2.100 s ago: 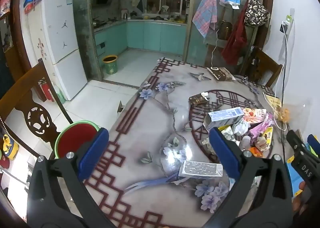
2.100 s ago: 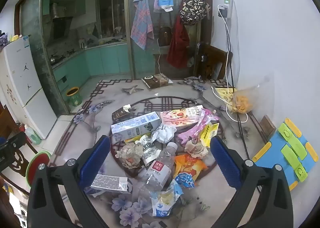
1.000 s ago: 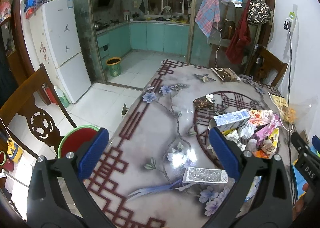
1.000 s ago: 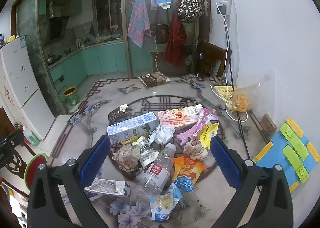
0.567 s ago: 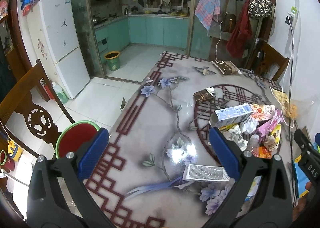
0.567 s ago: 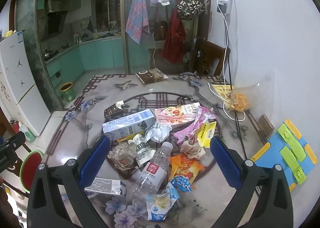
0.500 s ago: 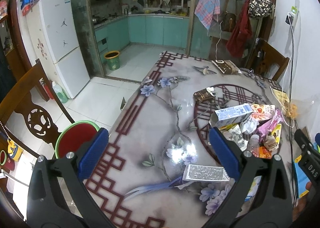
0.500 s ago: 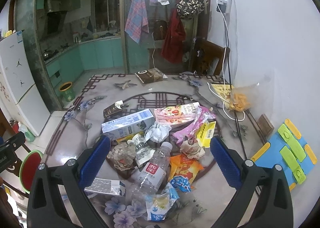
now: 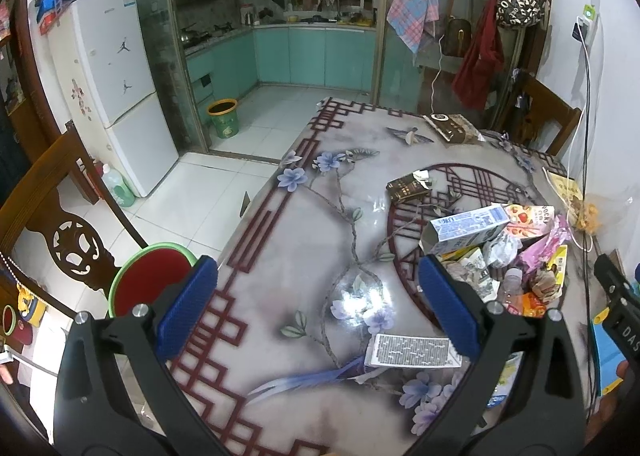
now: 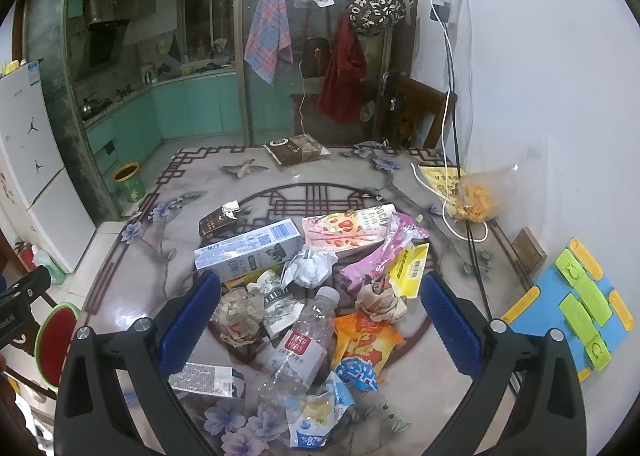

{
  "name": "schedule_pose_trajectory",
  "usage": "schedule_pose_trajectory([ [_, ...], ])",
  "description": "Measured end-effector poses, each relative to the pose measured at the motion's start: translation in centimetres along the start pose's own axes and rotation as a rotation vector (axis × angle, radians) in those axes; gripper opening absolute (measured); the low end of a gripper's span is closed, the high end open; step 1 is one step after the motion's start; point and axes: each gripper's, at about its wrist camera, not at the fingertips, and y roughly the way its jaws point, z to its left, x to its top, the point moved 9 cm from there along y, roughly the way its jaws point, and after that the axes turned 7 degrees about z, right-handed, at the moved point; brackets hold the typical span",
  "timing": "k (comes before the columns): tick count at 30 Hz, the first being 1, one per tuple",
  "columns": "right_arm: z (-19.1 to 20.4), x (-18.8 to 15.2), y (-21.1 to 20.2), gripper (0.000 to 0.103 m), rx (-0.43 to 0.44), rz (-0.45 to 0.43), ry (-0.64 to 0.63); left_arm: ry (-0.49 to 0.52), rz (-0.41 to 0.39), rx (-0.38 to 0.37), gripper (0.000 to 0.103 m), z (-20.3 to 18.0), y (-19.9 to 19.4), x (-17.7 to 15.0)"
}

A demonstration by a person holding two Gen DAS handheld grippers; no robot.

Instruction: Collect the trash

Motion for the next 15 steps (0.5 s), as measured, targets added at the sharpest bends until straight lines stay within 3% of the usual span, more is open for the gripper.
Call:
schedule_pose_trajectory([
  [15, 0.03, 0.12, 0.16, 0.096, -0.001, 0.002, 0.001, -0.005, 0.008, 0.008, 0.099, -0.11, 0.65, 0.06],
])
